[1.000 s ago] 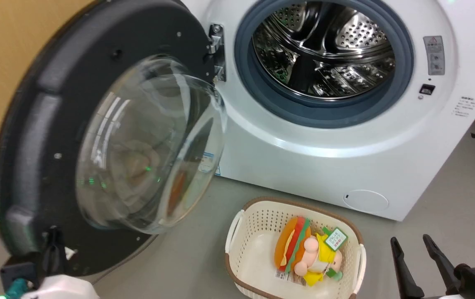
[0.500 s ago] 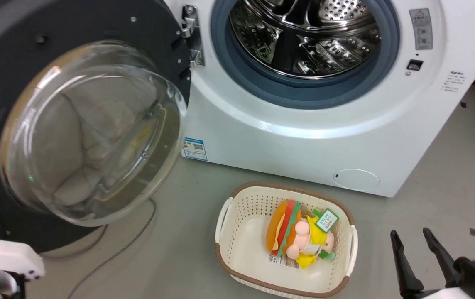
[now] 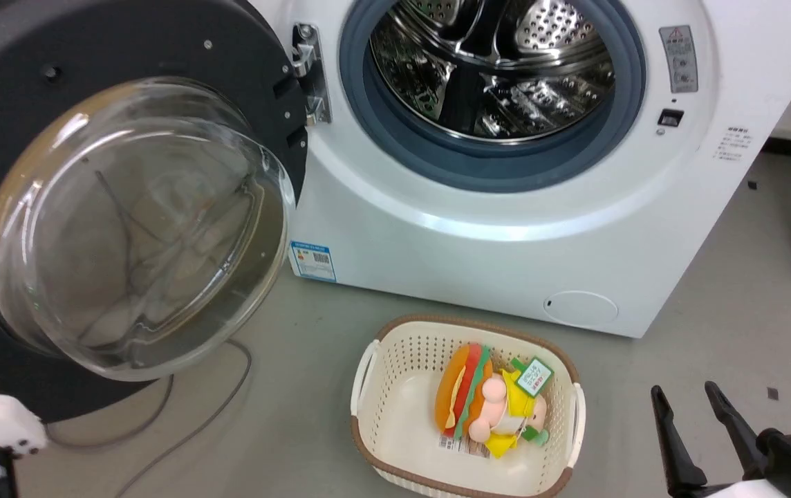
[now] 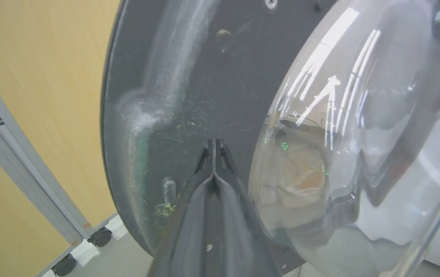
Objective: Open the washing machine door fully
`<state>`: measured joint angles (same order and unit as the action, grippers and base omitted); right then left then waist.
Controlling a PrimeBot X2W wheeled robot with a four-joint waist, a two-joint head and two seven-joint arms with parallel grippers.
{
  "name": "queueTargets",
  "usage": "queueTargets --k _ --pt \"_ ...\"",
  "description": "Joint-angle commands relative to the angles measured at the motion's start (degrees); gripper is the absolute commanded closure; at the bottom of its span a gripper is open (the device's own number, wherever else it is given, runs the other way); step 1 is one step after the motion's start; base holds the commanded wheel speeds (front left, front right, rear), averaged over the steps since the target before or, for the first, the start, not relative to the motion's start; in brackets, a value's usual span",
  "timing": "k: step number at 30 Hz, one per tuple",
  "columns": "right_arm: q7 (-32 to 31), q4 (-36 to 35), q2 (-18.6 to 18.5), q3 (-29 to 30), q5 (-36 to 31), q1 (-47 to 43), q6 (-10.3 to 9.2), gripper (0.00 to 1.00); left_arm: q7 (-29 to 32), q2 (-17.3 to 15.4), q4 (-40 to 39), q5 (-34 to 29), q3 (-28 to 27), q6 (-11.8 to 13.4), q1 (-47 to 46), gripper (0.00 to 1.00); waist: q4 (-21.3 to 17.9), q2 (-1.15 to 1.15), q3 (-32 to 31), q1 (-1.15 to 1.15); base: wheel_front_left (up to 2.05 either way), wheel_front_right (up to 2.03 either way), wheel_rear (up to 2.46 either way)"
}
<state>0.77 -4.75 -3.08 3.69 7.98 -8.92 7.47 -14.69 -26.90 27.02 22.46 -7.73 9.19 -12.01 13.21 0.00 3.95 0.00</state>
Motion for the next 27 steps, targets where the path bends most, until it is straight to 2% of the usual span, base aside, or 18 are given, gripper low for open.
queueTargets --k 1,9,10,12,13,14,18,27 --pt "0.02 0.04 0.2 0.26 0.11 -0.33 0.02 0.0 -0.28 1.42 -2.47 -1.26 -0.64 0.38 2.0 1.0 0.22 0.0 -0.57 0.0 0.0 0.0 0.0" --pt "0.28 0.65 0.2 0.26 1.35 -1.4 0.02 0.0 -0.29 11.26 -18.55 -6.45 -1.7 0.9 13.63 1.0 2.03 0.0 -3.72 0.0 0.0 0.0 0.0" --pt "0.25 0.58 0.2 0.23 1.28 -1.39 0.02 0.0 -0.3 12.68 -20.49 -6.94 -1.33 0.81 15.07 0.96 2.24 0.0 -3.87 0.0 0.0 0.0 0.0" --pt "0.12 0.48 0.2 0.13 1.13 -1.35 0.02 0.0 -0.3 15.02 -23.45 -7.81 -0.4 0.47 17.55 0.51 2.45 0.0 -4.15 0.0 0.0 0.0 0.0" --pt "0.06 0.36 0.2 0.01 1.14 -1.29 0.02 0.0 -0.3 16.13 -24.6 -8.24 0.31 0.27 18.76 0.15 2.47 0.0 -4.21 0.0 0.0 0.0 0.0" --pt "0.04 0.2 0.2 -0.06 1.12 -1.23 0.02 0.0 -0.3 17.05 -25.72 -8.77 0.86 0.27 19.74 0.0 2.47 0.0 -4.26 0.0 0.0 0.0 0.0" --pt "0.04 -0.4 0.2 -0.37 0.73 -1.26 0.02 0.0 -0.3 18.95 -28.99 -10.86 3.07 -0.34 22.42 0.0 1.8 0.0 -4.47 0.0 0.0 0.0 0.0" --pt "-0.81 -2.23 0.2 -0.87 -1.54 -1.75 0.02 0.0 0.2 18.7 -29.69 -15.25 8.99 -2.13 22.14 0.0 -2.26 0.0 -5.19 0.0 0.0 0.0 0.0"
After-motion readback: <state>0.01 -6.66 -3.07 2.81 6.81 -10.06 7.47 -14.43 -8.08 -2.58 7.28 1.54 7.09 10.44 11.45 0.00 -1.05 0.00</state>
